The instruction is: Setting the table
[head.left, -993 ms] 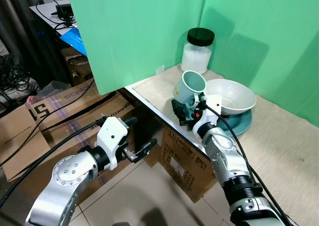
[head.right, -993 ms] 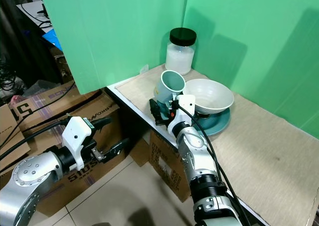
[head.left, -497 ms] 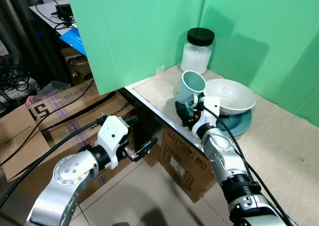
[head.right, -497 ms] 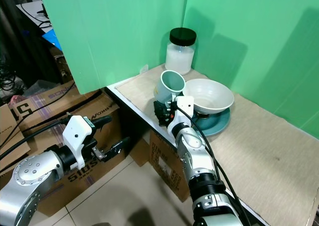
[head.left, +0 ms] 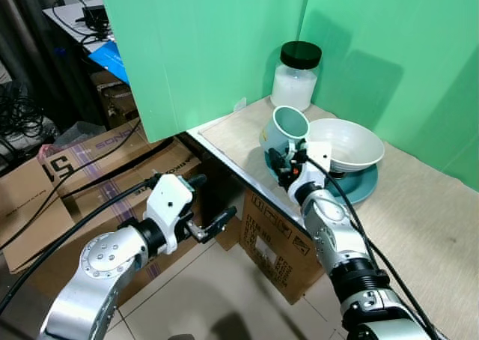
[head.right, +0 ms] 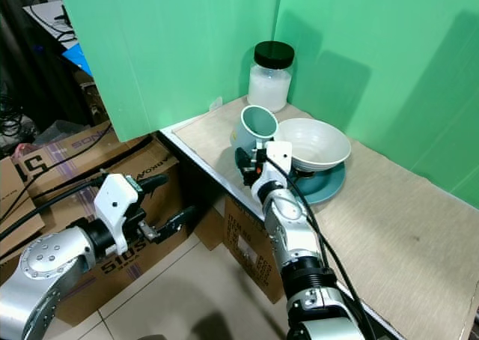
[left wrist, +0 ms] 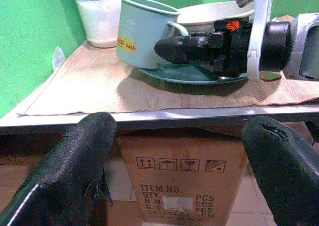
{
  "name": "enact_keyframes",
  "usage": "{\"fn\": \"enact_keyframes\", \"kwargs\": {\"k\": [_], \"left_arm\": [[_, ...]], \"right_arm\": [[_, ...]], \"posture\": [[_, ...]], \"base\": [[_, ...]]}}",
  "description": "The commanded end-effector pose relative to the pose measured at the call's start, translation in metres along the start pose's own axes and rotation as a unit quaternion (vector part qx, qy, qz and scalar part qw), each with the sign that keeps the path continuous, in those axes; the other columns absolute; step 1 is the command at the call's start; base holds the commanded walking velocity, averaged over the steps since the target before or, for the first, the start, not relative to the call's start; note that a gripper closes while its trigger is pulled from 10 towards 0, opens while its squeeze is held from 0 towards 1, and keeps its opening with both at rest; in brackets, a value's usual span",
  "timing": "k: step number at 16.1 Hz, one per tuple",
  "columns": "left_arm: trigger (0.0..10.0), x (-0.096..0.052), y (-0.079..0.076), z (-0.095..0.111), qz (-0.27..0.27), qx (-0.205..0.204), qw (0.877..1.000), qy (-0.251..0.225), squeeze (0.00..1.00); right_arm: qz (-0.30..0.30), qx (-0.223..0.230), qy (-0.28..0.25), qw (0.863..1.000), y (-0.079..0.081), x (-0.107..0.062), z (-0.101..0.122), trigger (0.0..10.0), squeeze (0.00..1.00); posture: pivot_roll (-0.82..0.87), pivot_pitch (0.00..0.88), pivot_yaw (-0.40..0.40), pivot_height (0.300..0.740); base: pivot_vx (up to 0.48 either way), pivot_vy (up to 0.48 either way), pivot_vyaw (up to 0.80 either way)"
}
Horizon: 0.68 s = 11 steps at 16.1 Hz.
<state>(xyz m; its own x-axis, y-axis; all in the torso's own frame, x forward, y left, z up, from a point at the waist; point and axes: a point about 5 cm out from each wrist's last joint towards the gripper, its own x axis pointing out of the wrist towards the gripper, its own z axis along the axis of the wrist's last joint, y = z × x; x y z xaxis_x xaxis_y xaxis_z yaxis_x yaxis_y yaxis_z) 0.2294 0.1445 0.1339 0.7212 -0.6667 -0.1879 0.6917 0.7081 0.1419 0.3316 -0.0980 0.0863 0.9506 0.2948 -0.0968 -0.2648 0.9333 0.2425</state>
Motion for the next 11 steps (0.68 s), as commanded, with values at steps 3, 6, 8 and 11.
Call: {"fn": "enact_keyframes", "kwargs": {"k": [3,6,8,11], "left_arm": [[10.0,0.0004,-0.0001,0.0016,-0.002,0.009,1.0,0.001,0.0],[10.0,0.0006,0.0002,0.0013,-0.002,0.009,1.0,0.002,0.0],[10.0,0.0011,0.001,0.0009,-0.002,0.01,1.0,0.003,0.0],[10.0,0.0011,0.0017,0.0011,-0.001,0.011,1.0,0.003,0.0]], "right_arm": [[0.004,-0.016,-0.006,1.0,0.0005,0.0004,0.0015,0.0,0.0],[0.008,-0.017,-0.007,1.0,0.002,0.0003,0.002,0.0,0.0],[0.022,-0.027,-0.011,0.999,0.0063,-0.0008,0.0028,0.0,0.0],[0.035,-0.037,-0.018,0.999,0.0088,-0.0017,0.0056,0.0,0.0]], "posture": [[0.14,0.007,-0.035,0.74],[0.14,0.006,-0.035,0.74],[0.14,0.006,-0.033,0.74],[0.14,0.007,-0.03,0.74]], "base": [[0.0,0.0,0.0],[0.0,0.0,0.0],[0.0,0.0,0.0],[0.0,0.0,0.0]]}}
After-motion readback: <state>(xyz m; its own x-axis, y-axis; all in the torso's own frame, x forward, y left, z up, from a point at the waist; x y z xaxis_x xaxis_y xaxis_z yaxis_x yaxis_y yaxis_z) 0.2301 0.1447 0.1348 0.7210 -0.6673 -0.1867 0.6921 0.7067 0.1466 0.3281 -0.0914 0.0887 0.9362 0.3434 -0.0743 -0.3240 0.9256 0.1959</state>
